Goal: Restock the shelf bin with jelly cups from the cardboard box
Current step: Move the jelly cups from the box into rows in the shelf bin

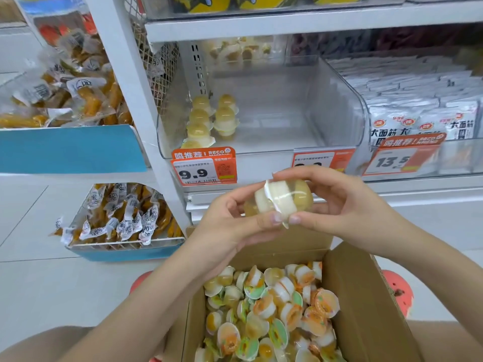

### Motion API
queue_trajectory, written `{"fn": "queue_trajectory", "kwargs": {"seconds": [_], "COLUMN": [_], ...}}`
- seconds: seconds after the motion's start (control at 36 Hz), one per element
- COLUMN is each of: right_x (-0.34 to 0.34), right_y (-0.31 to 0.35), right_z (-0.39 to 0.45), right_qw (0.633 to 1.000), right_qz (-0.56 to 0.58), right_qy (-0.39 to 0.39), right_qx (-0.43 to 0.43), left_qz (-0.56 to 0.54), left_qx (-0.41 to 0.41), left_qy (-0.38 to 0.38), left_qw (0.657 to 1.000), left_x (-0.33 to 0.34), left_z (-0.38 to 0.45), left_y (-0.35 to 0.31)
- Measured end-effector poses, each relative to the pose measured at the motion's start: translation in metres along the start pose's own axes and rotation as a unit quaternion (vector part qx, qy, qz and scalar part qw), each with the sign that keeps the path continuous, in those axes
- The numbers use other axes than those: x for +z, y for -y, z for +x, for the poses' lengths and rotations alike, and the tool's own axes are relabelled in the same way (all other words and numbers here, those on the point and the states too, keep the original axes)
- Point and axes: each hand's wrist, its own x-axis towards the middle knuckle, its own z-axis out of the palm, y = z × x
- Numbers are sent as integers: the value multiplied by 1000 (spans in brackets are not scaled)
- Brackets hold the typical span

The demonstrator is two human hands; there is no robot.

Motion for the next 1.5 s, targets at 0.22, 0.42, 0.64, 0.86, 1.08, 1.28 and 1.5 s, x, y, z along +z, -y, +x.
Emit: {"fn": "queue_trajectory", "kwargs": {"seconds": [0.22,0.42,0.64,0.86,1.08,1.28,1.5], "right_x": [1,2,2,-24,0,13,17], "right_y": [-2,-4,3,46,-1,-39,-46], "right_z": [-3,0,6,95,220,240,238], "right_qw": [995,985,991,941,829,823,861], "right_qz": [-89,-174,-113,-271,-543,-550,-494], "right_qy": [51,13,-70,-202,25,48,17], "right_qx": [10,-8,-6,1,132,135,118], "left_qz": [-80,-134,-39,397,457,474,508], "left_qx": [-34,-79,-101,3,-1,11,32], "left_qy": [22,35,53,-196,-215,-217,-201], "left_qw": [996,987,993,897,863,853,837], "left_x": [4,7,-2,-54,-75,-80,-81], "left_z": [2,1,2,16,27,34,30], "left_y": [7,8,-11,-36,-37,-37,-37]}}
